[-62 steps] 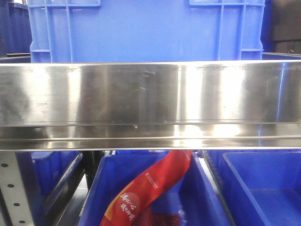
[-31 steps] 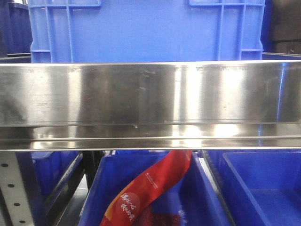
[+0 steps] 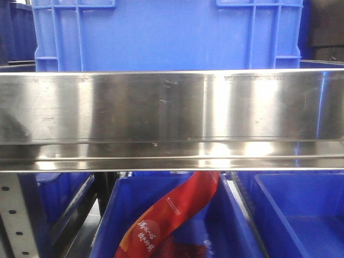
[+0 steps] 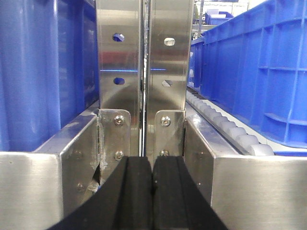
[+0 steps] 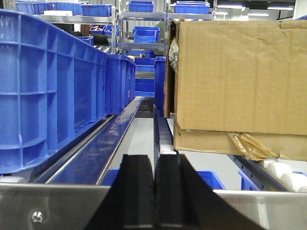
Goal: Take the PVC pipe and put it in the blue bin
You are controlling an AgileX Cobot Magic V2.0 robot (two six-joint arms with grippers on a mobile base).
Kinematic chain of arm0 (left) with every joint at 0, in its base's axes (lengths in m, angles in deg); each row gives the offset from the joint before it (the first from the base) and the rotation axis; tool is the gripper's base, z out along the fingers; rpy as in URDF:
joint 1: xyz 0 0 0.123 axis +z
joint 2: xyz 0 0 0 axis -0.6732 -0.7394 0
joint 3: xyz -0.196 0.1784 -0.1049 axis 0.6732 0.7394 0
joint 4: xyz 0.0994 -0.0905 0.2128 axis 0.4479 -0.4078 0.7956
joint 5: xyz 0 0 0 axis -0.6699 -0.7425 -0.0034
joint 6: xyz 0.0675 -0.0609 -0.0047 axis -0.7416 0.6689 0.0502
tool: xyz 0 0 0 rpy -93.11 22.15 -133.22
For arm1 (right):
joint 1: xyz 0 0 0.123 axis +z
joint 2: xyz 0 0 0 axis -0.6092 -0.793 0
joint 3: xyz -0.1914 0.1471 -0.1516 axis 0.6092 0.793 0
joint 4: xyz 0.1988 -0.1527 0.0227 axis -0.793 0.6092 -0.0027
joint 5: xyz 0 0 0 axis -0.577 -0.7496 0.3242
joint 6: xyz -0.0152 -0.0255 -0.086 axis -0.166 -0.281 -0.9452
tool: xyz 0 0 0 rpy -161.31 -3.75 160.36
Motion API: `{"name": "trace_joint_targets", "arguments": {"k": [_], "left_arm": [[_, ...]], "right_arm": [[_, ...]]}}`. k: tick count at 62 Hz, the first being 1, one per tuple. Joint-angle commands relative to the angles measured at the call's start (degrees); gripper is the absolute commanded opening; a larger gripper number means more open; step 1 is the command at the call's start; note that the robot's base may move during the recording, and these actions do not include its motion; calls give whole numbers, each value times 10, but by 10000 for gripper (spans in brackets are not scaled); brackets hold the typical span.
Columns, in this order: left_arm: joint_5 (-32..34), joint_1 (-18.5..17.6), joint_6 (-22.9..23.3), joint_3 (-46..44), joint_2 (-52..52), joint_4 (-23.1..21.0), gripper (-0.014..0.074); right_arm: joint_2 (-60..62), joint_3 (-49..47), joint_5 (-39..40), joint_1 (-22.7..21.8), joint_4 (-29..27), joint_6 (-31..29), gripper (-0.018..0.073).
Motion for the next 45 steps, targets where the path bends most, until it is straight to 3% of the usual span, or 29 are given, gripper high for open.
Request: {"name": "trace_joint_targets", "arguments": {"k": [1,45], "left_arm": [[4,-1,1,-1,3,1,-111],[4,-1,1,-1,3,1,-111]], "right_arm": [[2,0,5,-3,5,-3,-163],[2,0,5,-3,5,-3,-163]]}}
